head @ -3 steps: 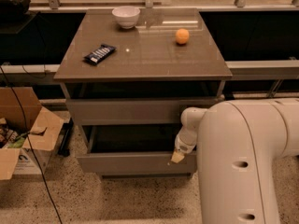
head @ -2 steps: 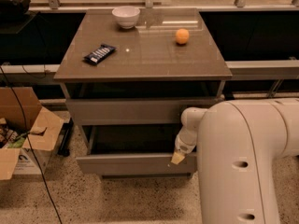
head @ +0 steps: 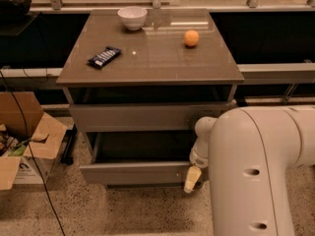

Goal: Open middle drawer

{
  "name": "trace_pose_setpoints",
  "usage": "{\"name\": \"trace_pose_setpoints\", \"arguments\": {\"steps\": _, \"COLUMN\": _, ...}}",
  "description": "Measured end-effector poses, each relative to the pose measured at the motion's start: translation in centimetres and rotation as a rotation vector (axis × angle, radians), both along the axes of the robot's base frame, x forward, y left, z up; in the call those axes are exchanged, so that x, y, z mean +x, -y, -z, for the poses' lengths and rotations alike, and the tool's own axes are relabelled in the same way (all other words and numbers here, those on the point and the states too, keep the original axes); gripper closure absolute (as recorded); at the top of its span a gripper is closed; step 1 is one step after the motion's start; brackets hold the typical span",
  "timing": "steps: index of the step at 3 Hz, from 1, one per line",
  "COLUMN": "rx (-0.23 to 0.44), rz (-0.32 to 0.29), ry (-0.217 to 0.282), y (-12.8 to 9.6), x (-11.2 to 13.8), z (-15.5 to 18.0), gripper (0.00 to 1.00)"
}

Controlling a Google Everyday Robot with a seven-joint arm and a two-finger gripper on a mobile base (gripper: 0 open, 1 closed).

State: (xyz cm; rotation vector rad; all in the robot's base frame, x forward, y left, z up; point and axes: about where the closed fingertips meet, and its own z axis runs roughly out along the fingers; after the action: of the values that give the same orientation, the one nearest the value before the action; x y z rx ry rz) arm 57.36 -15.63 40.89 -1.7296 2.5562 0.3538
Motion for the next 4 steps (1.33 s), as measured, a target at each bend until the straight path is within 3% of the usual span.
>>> {"name": "trace_pose_setpoints", "arguments": {"steps": 1, "rx": 0.012, "rz": 0.014, "ry": -0.054, "y": 1.0, "x": -1.8, "z": 0.7, "gripper": 0.19}}
{"name": "trace_pose_setpoints", "arguments": {"steps": 2, "rx": 0.011, "rz": 0.014, "ry": -0.054, "y": 1.0, "x": -1.7, "z": 0.3, "gripper": 0.43}}
{"name": "trace_pose_setpoints", "arguments": {"steps": 3, "rx": -0.031, "rz": 0.022, "ry": -0.101, "y": 1.8, "x": -4.2, "z": 0.2, "gripper": 0.71}}
{"name": "trace_pose_setpoints", "arguments": {"steps": 4, "rx": -0.031, "rz": 0.022, "ry": -0.102, "y": 1.8, "x": -4.2, "z": 0.2, "gripper": 0.57}}
